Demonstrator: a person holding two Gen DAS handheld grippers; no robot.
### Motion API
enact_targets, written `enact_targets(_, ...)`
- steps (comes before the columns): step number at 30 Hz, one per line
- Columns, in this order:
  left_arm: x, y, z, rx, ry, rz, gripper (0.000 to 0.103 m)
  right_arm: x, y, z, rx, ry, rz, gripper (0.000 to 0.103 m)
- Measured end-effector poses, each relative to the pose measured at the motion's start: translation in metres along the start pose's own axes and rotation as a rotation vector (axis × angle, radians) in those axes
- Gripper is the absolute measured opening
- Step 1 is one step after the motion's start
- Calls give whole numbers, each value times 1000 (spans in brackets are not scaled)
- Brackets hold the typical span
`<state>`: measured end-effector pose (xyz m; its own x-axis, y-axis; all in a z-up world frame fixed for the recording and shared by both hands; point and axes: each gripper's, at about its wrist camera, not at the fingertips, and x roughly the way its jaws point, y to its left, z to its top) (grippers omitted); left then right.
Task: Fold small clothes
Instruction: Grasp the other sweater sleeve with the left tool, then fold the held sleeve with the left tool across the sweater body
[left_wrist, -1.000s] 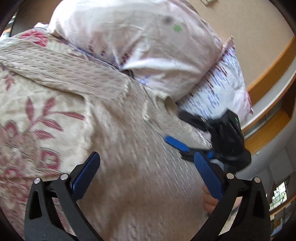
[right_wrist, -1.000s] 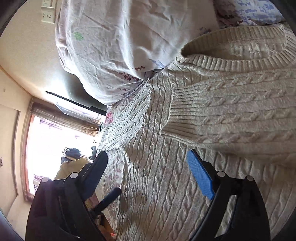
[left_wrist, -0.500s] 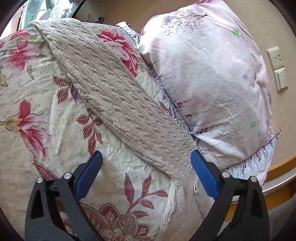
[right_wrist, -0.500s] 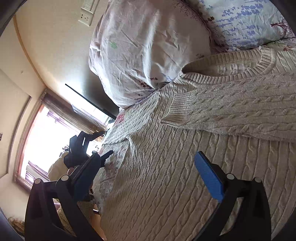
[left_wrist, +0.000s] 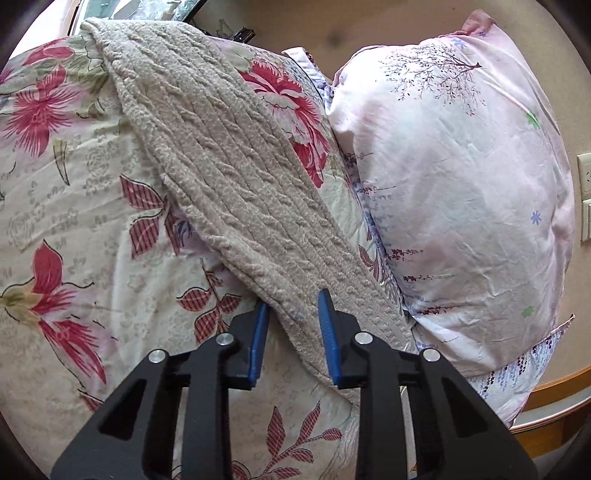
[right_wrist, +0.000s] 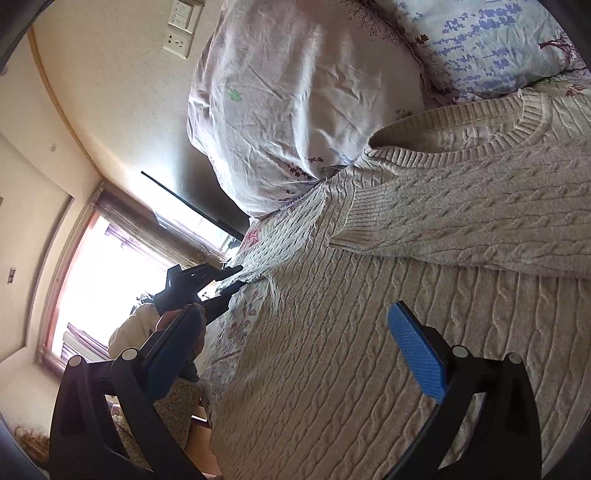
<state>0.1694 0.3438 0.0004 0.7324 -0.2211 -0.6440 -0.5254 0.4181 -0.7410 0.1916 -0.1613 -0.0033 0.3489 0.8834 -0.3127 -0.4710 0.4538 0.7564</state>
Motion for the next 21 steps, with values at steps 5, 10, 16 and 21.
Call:
enact_targets(5, 3, -8, 5, 34, 30, -90, 60, -5, 6, -1, -8, 0, 29, 102)
enact_targets(10, 12, -2, 5, 11, 17, -90, 22, -13, 9, 0, -17, -22, 47, 102)
enact_targets(16, 7, -16, -1, 51, -17, -91, 8, -23, 16, 0, -43, -50, 55, 102)
enact_targets(21, -9, -84, -25, 236, -36, -191, 7, -31, 23, 0, -82, -91, 28, 102)
